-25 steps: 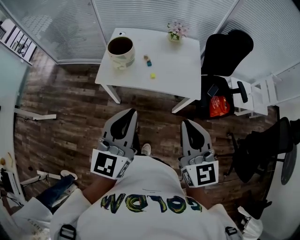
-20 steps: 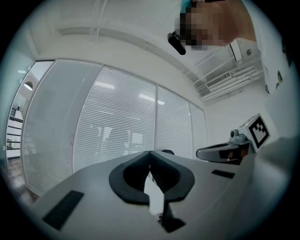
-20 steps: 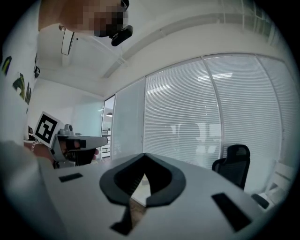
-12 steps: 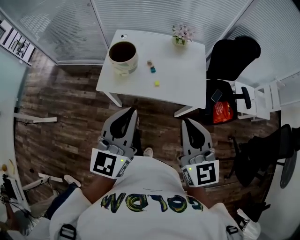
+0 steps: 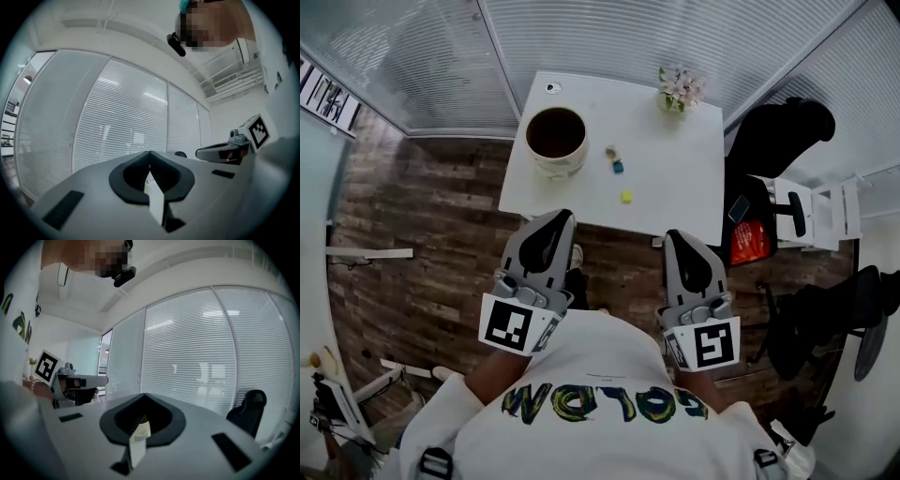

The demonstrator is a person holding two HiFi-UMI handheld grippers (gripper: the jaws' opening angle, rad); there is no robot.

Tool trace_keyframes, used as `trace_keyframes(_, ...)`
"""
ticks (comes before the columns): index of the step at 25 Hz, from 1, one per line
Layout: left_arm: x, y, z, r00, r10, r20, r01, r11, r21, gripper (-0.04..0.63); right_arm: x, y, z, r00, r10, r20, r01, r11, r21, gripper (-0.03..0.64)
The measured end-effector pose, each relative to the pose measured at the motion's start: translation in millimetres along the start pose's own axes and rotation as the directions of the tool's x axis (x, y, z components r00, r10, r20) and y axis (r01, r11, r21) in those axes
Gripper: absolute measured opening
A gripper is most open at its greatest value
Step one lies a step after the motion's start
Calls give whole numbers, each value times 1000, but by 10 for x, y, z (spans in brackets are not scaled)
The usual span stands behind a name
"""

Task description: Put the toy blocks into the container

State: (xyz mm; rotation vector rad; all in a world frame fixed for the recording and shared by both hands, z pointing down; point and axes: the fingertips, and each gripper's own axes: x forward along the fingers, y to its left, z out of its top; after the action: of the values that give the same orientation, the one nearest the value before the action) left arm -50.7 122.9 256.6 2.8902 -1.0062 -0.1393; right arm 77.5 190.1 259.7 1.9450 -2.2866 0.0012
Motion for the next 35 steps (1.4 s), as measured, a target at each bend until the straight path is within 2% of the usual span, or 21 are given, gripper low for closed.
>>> trace_keyframes(9, 588, 867, 126, 999, -32, 7, 32, 1000, 0, 14, 1031, -81, 176, 1000, -26, 0, 26, 1000, -15, 10)
trace_keyframes(17, 896, 1279, 135, 998, -64, 0, 64, 998, 6, 14, 1543, -120, 159, 999, -46, -12, 46, 999, 0, 10)
trace_keyframes(26, 1163, 1366, 45, 998, -66, -15, 66, 998, -25, 14, 1761, -313, 140, 998, -51, -27, 51, 999, -9, 11)
trace_keyframes(35, 1516, 1150, 67, 997, -78, -16, 77, 997, -10, 14, 1705, -733, 160, 998, -57, -28, 57, 998, -25, 9)
